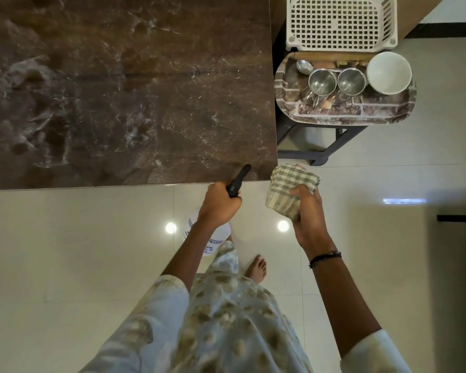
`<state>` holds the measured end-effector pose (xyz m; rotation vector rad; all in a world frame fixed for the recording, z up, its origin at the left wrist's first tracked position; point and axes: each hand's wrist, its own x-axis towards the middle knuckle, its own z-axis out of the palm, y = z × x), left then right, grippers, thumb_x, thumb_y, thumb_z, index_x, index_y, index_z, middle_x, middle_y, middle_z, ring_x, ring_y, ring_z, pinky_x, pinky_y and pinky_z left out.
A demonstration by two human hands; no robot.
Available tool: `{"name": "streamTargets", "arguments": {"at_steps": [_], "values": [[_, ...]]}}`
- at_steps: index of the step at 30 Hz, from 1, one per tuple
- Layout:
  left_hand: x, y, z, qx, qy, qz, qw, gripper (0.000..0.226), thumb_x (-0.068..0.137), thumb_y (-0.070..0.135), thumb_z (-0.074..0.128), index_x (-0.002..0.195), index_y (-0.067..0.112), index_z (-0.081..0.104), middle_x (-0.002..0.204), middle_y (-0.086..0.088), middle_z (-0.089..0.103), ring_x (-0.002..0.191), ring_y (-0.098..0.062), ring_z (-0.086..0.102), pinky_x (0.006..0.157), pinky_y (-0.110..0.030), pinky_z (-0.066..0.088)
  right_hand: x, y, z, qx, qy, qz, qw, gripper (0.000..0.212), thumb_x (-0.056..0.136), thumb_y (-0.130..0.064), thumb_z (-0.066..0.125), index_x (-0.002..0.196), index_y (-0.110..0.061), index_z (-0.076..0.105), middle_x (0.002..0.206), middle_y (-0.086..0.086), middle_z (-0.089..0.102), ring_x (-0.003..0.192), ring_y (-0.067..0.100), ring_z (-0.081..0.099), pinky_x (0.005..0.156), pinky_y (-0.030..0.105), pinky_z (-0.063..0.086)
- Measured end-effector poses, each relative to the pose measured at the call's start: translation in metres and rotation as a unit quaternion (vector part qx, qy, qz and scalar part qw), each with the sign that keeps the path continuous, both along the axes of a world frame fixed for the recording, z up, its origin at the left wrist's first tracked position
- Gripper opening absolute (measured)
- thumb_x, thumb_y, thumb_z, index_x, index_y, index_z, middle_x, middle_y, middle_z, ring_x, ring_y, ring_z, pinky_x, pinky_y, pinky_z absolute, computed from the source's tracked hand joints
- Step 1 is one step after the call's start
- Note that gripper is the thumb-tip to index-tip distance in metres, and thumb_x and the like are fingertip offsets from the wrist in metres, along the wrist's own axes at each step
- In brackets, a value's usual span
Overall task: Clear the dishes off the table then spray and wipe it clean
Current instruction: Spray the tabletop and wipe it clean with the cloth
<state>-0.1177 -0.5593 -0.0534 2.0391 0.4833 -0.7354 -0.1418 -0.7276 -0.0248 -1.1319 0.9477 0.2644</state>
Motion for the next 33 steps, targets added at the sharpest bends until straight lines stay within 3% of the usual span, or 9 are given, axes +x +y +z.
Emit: {"name": "streamTargets", "arguments": {"at_steps": [5,8,10,13,15,18,21,27,33], "values": [[0.007,-0.007,0.000,-0.009,0.010,-0.056,0.998,0.024,0.062,0.021,0.050,0.079,0.008,0.063,0.076,-0.019,0.065,0.073,-0.039,0.063,0.065,-0.051,0.057,0.005,0.000,-0.003,-0.011,-0.004,0.003,1.000,0.044,0.100,-0.006,0.039,0.140,-0.022,0.046,0.132,0.002,0.059,0.120,0.021,0.058,0.095,0.032,0.051],[0.009,-0.005,0.001,0.010,0.014,-0.049,0.999,0.024,0.060,0.018,0.049,0.077,0.005,0.061,0.070,-0.017,0.061,0.063,-0.036,0.061,0.057,-0.042,0.053,0.011,0.004,-0.007,-0.066,-0.030,0.019,0.997,0.037,0.102,-0.007,0.040,0.135,-0.023,0.048,0.127,-0.002,0.060,0.122,0.020,0.057,0.097,0.031,0.050],[0.008,0.000,0.004,0.007,0.003,-0.021,1.000,0.016,0.068,0.010,0.054,0.080,0.002,0.061,0.067,-0.014,0.057,0.061,-0.028,0.053,0.054,-0.032,0.042,0.019,0.007,-0.013,-0.180,-0.121,0.079,0.973,0.038,0.101,-0.006,0.044,0.138,-0.015,0.049,0.132,0.002,0.060,0.125,0.018,0.056,0.106,0.034,0.046],[0.007,0.014,0.005,-0.015,-0.013,0.031,0.999,0.013,0.077,0.000,0.057,0.088,0.001,0.064,0.073,-0.016,0.061,0.063,-0.021,0.052,0.055,-0.023,0.038,0.039,0.011,-0.041,-0.412,-0.231,0.258,0.843,0.050,0.093,-0.006,0.050,0.142,-0.009,0.046,0.144,0.009,0.051,0.133,0.022,0.047,0.114,0.036,0.037],[0.007,0.023,0.008,-0.027,-0.022,0.059,0.998,0.014,0.078,-0.002,0.059,0.089,0.004,0.065,0.068,-0.009,0.059,0.054,-0.012,0.050,0.050,-0.016,0.037,0.052,0.018,-0.064,-0.500,-0.229,0.384,0.742,0.063,0.089,-0.012,0.057,0.148,-0.011,0.037,0.154,0.012,0.037,0.143,0.031,0.033,0.116,0.049,0.031],[0.010,0.034,0.010,-0.036,-0.042,0.105,0.993,0.020,0.078,-0.005,0.058,0.086,0.012,0.065,0.066,-0.004,0.058,0.046,-0.008,0.047,0.044,-0.012,0.036,0.056,0.042,-0.092,-0.578,-0.150,0.489,0.636,0.082,0.091,-0.055,0.050,0.155,-0.012,0.022,0.162,0.013,0.018,0.149,0.039,0.011,0.117,0.064,0.009],[0.014,0.041,0.006,-0.033,-0.055,0.123,0.990,0.022,0.077,-0.004,0.059,0.084,0.016,0.065,0.069,-0.005,0.061,0.051,-0.015,0.049,0.050,-0.021,0.039,0.066,0.071,-0.098,-0.586,-0.113,0.498,0.629,0.098,0.083,-0.081,0.025,0.156,-0.016,0.015,0.164,0.011,0.008,0.150,0.038,0.000,0.114,0.059,-0.006],[0.028,0.049,0.005,-0.055,-0.053,0.132,0.988,0.026,0.078,-0.005,0.059,0.079,0.021,0.063,0.073,-0.005,0.062,0.047,-0.011,0.048,0.051,-0.025,0.037,0.033,0.061,-0.099,-0.584,-0.199,0.552,0.561,0.069,0.097,-0.061,0.031,0.155,-0.022,0.023,0.163,0.007,0.018,0.150,0.032,0.010,0.119,0.059,0.013],[0.042,0.054,0.006,-0.056,-0.060,0.127,0.989,0.021,0.074,-0.006,0.058,0.086,0.011,0.065,0.078,-0.002,0.063,0.058,-0.013,0.051,0.060,-0.027,0.038,0.068,0.061,-0.099,-0.622,-0.132,0.474,0.609,0.066,0.098,-0.053,0.035,0.154,-0.019,0.027,0.161,0.008,0.022,0.150,0.034,0.014,0.119,0.055,0.011]]}}
